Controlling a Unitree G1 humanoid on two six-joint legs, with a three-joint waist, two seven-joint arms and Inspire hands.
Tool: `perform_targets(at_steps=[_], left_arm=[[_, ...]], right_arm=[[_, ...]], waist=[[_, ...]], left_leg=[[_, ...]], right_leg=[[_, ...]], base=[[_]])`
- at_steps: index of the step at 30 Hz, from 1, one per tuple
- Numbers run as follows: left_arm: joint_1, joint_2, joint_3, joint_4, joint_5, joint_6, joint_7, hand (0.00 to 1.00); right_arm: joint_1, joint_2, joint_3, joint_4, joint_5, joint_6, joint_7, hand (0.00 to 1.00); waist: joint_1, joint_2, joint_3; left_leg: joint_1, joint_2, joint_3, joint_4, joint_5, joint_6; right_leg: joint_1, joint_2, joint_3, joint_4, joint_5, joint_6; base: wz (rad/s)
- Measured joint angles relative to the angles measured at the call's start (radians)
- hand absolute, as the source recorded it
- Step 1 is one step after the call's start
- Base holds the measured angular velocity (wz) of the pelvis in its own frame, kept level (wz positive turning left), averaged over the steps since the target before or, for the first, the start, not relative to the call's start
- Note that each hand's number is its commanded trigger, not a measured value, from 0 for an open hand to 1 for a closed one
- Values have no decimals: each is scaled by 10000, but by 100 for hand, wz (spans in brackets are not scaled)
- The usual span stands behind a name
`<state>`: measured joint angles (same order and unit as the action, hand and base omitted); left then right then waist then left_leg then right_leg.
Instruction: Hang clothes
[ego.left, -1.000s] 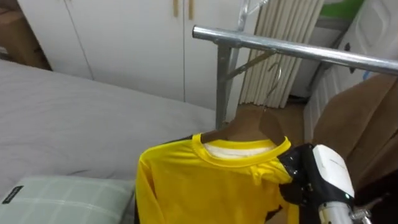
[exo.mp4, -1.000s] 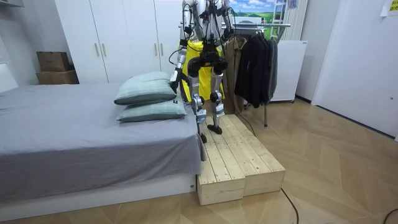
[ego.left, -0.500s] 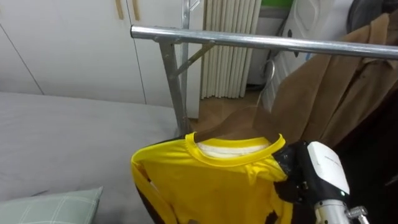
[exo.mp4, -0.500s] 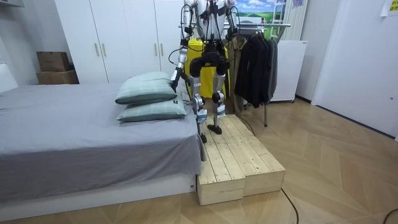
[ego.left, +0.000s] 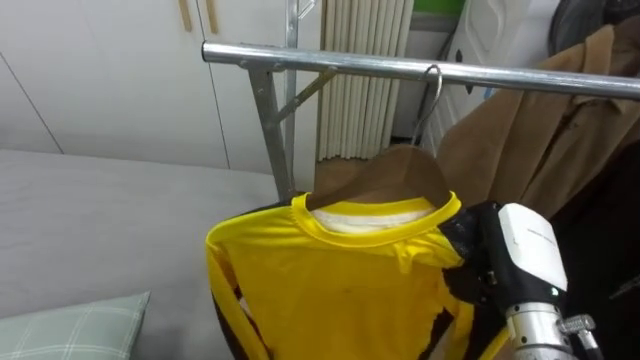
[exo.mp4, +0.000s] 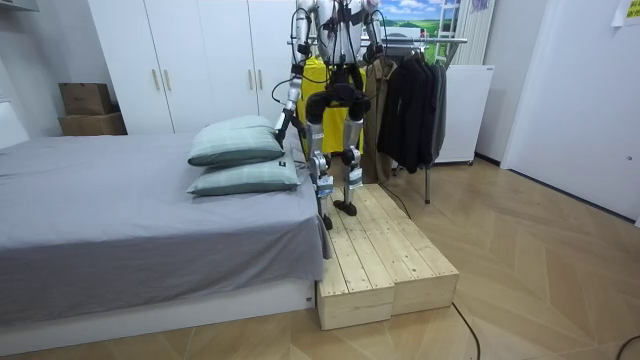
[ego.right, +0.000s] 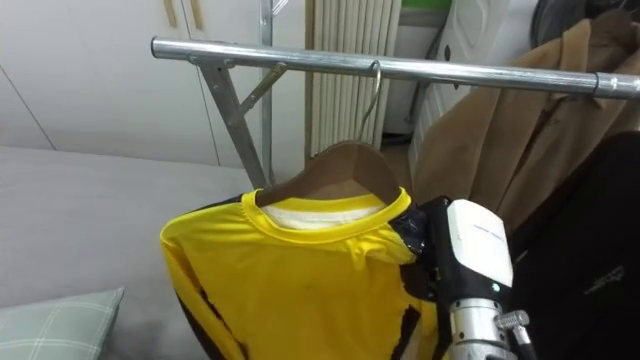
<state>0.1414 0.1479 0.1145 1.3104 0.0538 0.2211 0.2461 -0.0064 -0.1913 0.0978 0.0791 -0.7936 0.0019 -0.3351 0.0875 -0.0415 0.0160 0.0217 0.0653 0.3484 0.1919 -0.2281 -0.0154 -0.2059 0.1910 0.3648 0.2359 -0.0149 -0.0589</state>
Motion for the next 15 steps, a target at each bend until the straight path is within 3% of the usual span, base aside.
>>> perform_targets(at_steps=[9,15], left_arm=[[32,70,3,1,26,-2,-134,0],[31,98,2,1,68,-12,-157,0]], right_arm=[[-17,-9,-24,-265,-203,-60,-329,100],[-148,-53,-26,-260,-24,-333,-405,100]], waist=[[-4,-18,-12],[-5,-21,-12]], left_leg=[[73,35,-18,-44,19,-30],[81,69,-78,-53,36,-63]], right_leg=[[133,27,22,-141,63,-43],[189,43,-30,-182,81,-73]], base=[[0],[3]])
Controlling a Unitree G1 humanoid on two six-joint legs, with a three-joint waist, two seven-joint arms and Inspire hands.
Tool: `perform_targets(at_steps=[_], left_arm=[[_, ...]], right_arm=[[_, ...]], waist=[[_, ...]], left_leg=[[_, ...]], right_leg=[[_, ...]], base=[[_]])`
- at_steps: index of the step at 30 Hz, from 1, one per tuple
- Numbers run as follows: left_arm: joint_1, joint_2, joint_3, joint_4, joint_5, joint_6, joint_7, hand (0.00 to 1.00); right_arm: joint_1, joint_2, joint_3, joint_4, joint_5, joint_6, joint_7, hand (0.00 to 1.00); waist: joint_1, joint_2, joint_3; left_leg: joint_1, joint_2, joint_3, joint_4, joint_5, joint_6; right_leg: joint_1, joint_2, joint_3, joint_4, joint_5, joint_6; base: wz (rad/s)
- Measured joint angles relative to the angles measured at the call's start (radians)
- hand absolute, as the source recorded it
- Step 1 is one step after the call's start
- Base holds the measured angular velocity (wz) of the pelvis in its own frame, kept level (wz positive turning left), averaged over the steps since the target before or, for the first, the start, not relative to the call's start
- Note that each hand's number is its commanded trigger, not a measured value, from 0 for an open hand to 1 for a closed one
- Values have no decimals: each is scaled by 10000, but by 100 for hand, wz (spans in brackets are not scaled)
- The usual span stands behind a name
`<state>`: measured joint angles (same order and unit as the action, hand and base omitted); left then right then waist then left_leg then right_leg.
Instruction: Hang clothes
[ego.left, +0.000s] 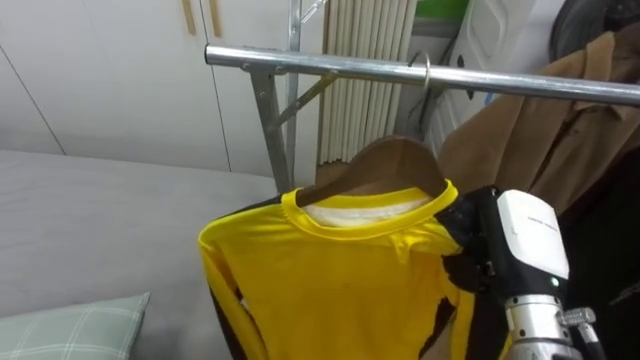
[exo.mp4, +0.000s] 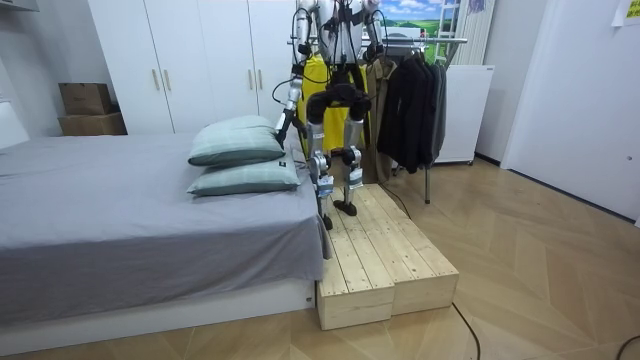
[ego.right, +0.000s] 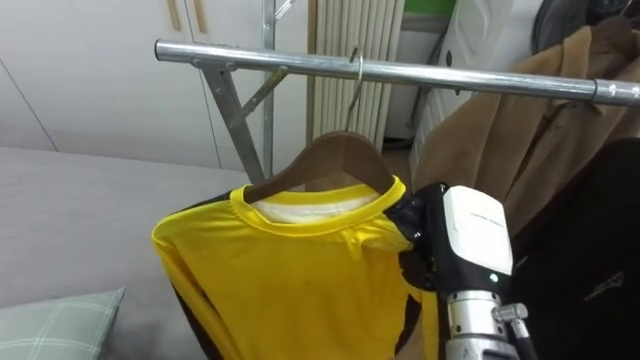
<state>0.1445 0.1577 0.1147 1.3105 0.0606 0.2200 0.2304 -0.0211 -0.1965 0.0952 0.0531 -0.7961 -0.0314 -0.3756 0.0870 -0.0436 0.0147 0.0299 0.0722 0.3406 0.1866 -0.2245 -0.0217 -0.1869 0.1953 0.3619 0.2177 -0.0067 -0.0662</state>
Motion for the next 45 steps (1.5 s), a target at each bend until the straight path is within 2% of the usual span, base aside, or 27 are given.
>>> perform_targets(at_steps=[11,15,20,23,25,30,39,45], left_arm=[[6,21,252,-51,419,-1,-46,0],[27,23,760,-350,1108,1,-38,0],[37,24,797,-667,1112,1,19,0],[53,24,791,-739,1112,0,151,0],[110,22,789,-866,1112,1,191,0],[275,21,791,-1088,1112,0,191,0],[490,17,769,-1151,1112,-210,190,0],[497,13,768,-1258,1113,-211,190,0]], right_arm=[[-15,-3,-160,595,728,-100,84,100],[-3,-28,-355,1121,1525,-93,502,100],[8,-259,-362,1462,2177,-338,985,100],[15,-343,-365,1703,2481,-307,1568,100],[-5,-349,-395,1958,2655,-36,2030,100],[-35,-373,-518,2134,2797,343,2571,100],[-478,-413,-615,2132,2981,345,2921,100],[-605,-438,-800,2131,3006,345,2922,100]], waist=[[-29,0,5],[-34,-38,30],[-110,-71,36],[-185,-141,37],[-195,-168,29],[-187,-170,32],[-126,-166,37],[-37,-150,44]], left_leg=[[61,37,-213,-32,-2,-29],[67,44,-262,-34,-8,-39],[76,48,-311,-36,-8,-45],[14,44,-406,23,-9,-44],[9,47,-416,32,-8,-45],[6,48,-446,28,-6,-49],[129,52,-441,-10,-15,-68],[179,55,-462,-5,-17,-73]], right_leg=[[147,-30,-164,-139,1,-49],[206,-18,-170,-137,-42,-77],[172,-33,-241,-120,-54,-93],[204,-58,-301,-104,-88,-91],[204,-56,-304,-103,-84,-97],[157,-51,-313,52,-107,-121],[195,-18,-276,40,-144,-142],[236,-17,-352,26,-150,-151]], base=[[5],[4],[1],[8],[7],[0],[-1],[0]])
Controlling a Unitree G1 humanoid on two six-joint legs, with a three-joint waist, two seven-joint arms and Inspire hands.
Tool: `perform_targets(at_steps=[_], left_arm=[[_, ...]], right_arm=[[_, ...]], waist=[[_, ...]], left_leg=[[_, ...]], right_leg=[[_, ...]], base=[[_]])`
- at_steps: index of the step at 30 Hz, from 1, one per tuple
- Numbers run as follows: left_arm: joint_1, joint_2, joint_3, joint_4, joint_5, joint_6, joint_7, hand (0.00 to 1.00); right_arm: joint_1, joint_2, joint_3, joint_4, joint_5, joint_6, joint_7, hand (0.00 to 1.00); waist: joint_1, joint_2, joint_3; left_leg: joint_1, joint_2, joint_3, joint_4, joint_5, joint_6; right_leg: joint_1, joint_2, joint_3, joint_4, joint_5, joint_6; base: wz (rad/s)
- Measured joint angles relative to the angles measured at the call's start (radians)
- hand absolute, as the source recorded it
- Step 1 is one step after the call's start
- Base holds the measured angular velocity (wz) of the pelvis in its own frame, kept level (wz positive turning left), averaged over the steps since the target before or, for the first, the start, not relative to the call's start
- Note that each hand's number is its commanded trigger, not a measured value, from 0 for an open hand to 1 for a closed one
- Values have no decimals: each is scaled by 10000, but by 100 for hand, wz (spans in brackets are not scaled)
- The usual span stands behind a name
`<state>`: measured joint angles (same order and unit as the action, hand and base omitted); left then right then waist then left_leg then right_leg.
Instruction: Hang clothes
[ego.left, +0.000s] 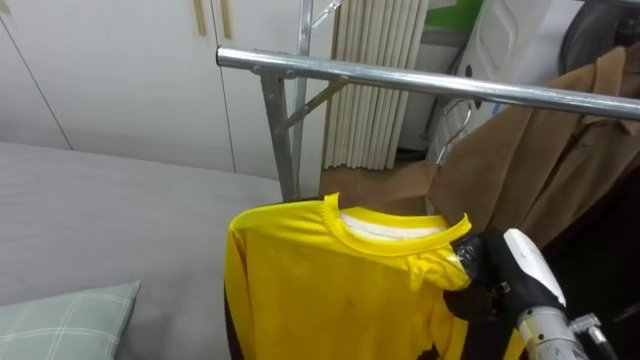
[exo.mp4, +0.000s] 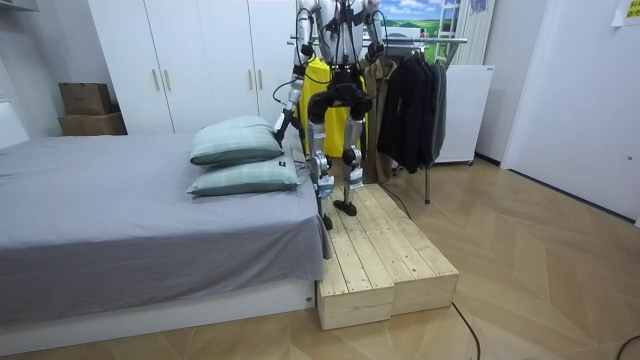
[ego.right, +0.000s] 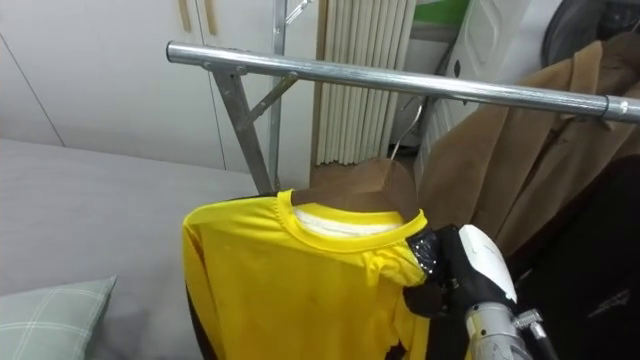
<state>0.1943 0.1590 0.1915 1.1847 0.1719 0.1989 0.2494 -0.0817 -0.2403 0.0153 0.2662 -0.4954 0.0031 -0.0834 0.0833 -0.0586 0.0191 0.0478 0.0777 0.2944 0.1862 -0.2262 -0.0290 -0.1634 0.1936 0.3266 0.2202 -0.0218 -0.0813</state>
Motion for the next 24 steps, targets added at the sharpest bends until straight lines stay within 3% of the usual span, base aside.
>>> perform_targets(at_steps=[5,13,24], left_arm=[[121,-20,-5,-286,-3,1,21,0],[111,-28,-129,-298,-12,1,103,0],[110,-28,-200,-295,-12,0,169,0]], right_arm=[[1,-57,-5,-36,-435,0,-169,100],[0,-198,44,-349,-2363,84,-784,100],[61,-204,130,-345,-2732,85,-1219,100]], waist=[[6,-4,-2],[17,-10,-14],[13,-8,-11]], left_leg=[[-63,-1,0,-7,1,0],[-95,5,0,-42,13,-19],[-93,1,-34,-38,13,-19]], right_leg=[[-8,-9,-38,5,-4,-1],[-16,-20,-16,3,3,-11],[-25,-9,8,-5,-5,-6]], base=[[0],[0],[0]])
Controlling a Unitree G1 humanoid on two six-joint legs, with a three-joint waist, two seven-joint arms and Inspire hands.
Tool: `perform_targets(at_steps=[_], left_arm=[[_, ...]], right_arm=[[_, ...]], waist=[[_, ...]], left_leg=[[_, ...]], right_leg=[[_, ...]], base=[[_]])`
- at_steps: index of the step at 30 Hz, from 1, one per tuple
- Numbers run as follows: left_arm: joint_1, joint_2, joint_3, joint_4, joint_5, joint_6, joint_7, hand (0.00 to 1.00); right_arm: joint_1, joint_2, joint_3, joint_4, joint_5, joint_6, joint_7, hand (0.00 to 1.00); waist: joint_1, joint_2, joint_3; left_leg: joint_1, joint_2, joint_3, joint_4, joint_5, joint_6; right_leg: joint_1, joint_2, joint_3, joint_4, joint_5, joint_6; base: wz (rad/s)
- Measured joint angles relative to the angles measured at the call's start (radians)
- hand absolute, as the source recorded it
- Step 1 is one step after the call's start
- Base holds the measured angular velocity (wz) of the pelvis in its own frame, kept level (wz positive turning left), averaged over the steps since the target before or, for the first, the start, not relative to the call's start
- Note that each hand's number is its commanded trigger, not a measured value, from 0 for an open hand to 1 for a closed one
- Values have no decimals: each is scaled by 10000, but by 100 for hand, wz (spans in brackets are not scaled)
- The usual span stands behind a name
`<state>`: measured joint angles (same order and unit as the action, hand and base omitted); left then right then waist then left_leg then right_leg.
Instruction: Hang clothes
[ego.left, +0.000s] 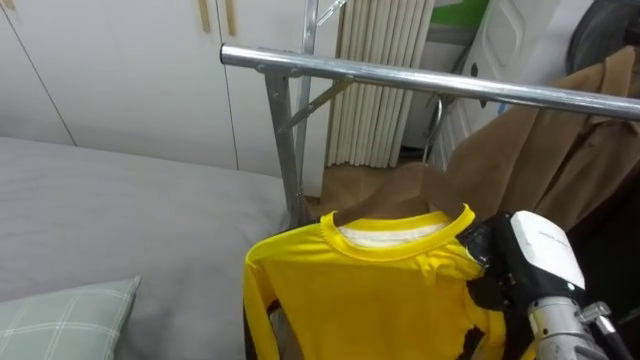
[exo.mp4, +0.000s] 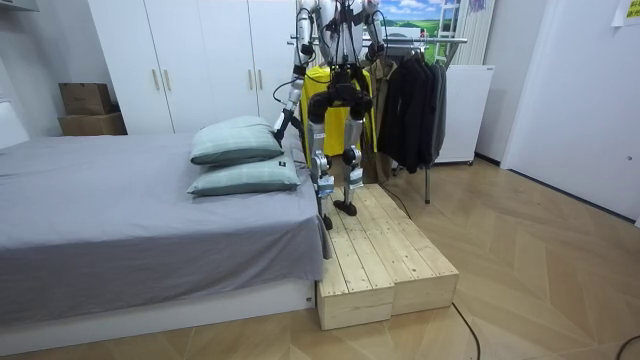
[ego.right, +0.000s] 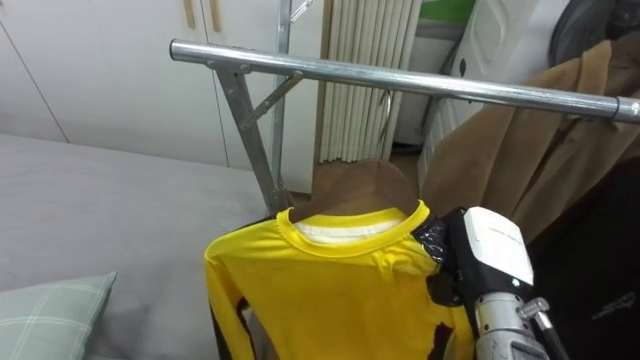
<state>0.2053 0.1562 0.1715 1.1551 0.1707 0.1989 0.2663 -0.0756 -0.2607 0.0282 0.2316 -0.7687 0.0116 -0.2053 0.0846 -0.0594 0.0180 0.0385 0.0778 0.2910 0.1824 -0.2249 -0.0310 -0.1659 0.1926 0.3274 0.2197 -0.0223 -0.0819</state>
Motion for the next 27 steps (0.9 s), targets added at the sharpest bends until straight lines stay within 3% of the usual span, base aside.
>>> perform_targets(at_steps=[17,27], left_arm=[[-3,0,-4,-261,-5,-20,164,0],[-38,1,-366,-337,-50,-85,273,0]], right_arm=[[55,-4,299,294,-16,-119,-999,100],[127,-3,303,267,-1066,-460,-2625,100]], waist=[[4,11,8],[26,39,14]], left_leg=[[9,2,37,-18,4,-7],[47,-3,46,-20,5,-8]], right_leg=[[-12,4,-3,10,2,-4],[21,29,14,4,2,-4]], base=[[0],[0]])
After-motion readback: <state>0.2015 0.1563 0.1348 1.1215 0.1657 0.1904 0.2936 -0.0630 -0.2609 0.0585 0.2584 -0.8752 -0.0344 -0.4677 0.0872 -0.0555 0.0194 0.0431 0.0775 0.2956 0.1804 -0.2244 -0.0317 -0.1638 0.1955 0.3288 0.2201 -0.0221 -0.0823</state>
